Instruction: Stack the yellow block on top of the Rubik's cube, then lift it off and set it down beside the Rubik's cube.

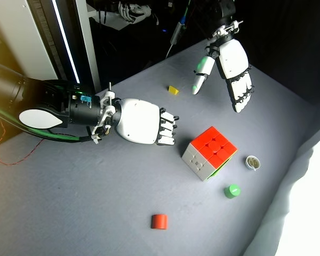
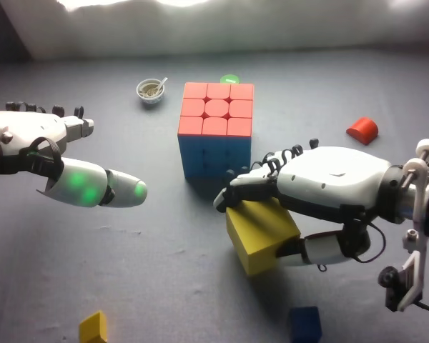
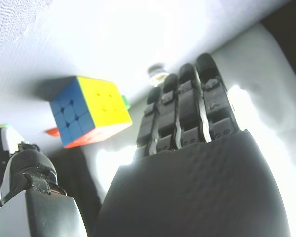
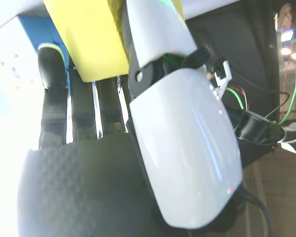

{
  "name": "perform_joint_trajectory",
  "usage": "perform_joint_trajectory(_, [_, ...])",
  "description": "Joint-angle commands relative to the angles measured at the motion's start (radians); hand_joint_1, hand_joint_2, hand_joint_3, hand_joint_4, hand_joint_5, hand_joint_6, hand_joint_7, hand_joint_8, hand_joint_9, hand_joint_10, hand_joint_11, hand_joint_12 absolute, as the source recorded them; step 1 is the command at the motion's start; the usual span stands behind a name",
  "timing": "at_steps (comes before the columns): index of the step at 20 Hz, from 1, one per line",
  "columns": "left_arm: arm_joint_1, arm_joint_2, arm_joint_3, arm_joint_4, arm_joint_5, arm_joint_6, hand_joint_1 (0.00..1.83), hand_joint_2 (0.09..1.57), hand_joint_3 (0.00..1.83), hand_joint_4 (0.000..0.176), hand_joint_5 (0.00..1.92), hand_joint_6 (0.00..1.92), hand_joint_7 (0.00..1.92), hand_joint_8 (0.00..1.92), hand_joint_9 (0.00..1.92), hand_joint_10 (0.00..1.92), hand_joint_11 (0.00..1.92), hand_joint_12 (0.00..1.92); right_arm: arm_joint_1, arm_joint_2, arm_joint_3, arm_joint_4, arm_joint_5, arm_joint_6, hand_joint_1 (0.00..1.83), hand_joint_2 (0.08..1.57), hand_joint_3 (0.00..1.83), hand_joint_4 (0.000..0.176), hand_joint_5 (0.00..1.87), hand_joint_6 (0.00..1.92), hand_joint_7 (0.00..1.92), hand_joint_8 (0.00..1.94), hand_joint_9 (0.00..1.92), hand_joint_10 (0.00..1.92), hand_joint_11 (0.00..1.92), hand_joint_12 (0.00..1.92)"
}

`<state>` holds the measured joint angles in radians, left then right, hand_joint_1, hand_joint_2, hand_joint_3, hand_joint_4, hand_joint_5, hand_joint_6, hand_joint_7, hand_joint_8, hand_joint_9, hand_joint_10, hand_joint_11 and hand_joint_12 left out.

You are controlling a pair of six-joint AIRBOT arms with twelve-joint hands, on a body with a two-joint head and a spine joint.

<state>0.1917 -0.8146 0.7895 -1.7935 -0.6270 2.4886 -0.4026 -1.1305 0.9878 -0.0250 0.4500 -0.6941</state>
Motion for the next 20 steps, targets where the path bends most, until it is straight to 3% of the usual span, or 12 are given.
perform_joint_trajectory(1, [-0.01,0.011,0.004,0.042,-0.02,0.002,0.14,0.91,0.0,0.0,0.05,0.0,0.12,0.0,0.13,0.0,0.0,0.36,0.0,0.005,0.001,0.002,0.109,0.0,1.3,1.32,0.0,0.0,0.51,1.59,0.71,1.51,0.47,1.71,0.17,1.85])
perform_joint_trajectory(2, [-0.01,0.011,0.004,0.041,-0.02,0.003,0.13,0.9,0.0,0.0,0.03,0.0,0.09,0.0,0.1,0.0,0.0,0.29,-0.002,0.001,0.003,0.002,0.109,0.0,1.3,1.32,0.0,0.0,0.51,1.59,0.71,1.51,0.47,1.71,0.17,1.85])
perform_joint_trajectory(4, [-0.01,0.011,0.004,0.041,-0.02,0.004,0.11,0.89,0.0,0.0,0.06,0.0,0.13,0.0,0.14,0.0,0.0,0.41,-0.01,-0.003,0.005,0.004,0.11,-0.003,1.3,1.32,0.0,0.0,0.53,1.56,0.72,1.51,0.47,1.69,0.18,1.85])
perform_joint_trajectory(6, [-0.009,0.012,0.004,0.041,-0.02,0.004,0.14,0.9,0.0,0.0,0.06,0.0,0.11,0.0,0.13,0.0,0.01,0.35,-0.024,-0.009,0.007,0.058,0.114,-0.052,1.3,1.31,0.0,0.0,0.54,1.55,0.72,1.5,0.49,1.69,0.2,1.83])
perform_joint_trajectory(9, [-0.009,0.012,0.005,0.041,-0.02,0.004,0.16,0.9,0.0,0.0,0.04,0.0,0.09,0.0,0.11,0.0,0.0,0.3,-0.035,-0.016,0.021,0.066,0.078,-0.027,1.3,1.33,0.0,0.0,0.51,1.58,0.7,1.53,0.46,1.73,0.16,1.84])
perform_joint_trajectory(10, [-0.01,0.012,0.005,0.041,-0.02,0.004,0.15,0.89,0.0,0.0,0.08,0.0,0.13,0.0,0.14,0.0,0.0,0.39,-0.035,-0.017,0.021,0.071,0.065,-0.017,1.3,1.32,0.0,0.0,0.53,1.57,0.71,1.53,0.47,1.71,0.19,1.83])
perform_joint_trajectory(12, [-0.01,0.012,0.004,0.041,-0.02,0.004,0.14,0.91,0.01,0.0,0.05,0.0,0.09,0.0,0.1,0.0,0.0,0.31,-0.036,-0.021,0.021,0.088,0.043,-0.017,1.3,1.32,0.0,0.0,0.55,1.56,0.68,1.54,0.47,1.72,0.19,1.83])
perform_joint_trajectory(13, [-0.01,0.012,0.004,0.041,-0.02,0.004,0.16,0.9,0.0,0.0,0.08,0.0,0.14,0.0,0.14,0.0,0.0,0.39,-0.038,-0.023,0.023,0.087,0.043,-0.019,1.11,1.34,0.0,0.0,0.55,1.62,0.61,1.56,0.35,1.33,0.11,1.79])
perform_joint_trajectory(14, [-0.01,0.012,0.004,0.041,-0.02,0.005,0.17,0.9,0.0,0.0,0.08,0.0,0.13,0.0,0.14,0.0,0.0,0.37,-0.04,-0.023,0.023,0.087,0.044,-0.02,1.11,1.3,0.0,0.0,0.37,1.09,0.43,1.02,0.28,1.1,0.03,1.7])
perform_joint_trajectory(16, [-0.009,0.012,0.005,0.041,-0.02,0.005,0.14,0.9,0.0,0.0,0.07,0.0,0.12,0.0,0.13,0.0,0.0,0.37,-0.044,-0.023,0.022,0.077,0.046,-0.021,1.09,1.22,0.0,0.0,0.33,0.51,0.4,0.38,0.22,0.69,0.0,1.47])
perform_joint_trajectory(18, [-0.009,0.012,0.005,0.041,-0.02,0.005,0.14,0.9,0.0,0.0,0.07,0.0,0.13,0.0,0.14,0.0,0.0,0.39,-0.048,-0.023,0.022,0.059,0.049,-0.022,1.05,1.19,0.0,0.0,0.33,0.21,0.41,0.1,0.21,0.44,0.0,1.27])
perform_joint_trajectory(20, [-0.009,0.012,0.005,0.041,-0.02,0.005,0.15,0.9,0.0,0.0,0.05,0.0,0.12,0.0,0.14,0.0,0.0,0.35,-0.052,-0.021,0.022,0.059,0.049,-0.022,0.91,1.22,0.01,0.0,0.22,0.04,0.28,0.01,0.12,0.25,0.0,0.92])
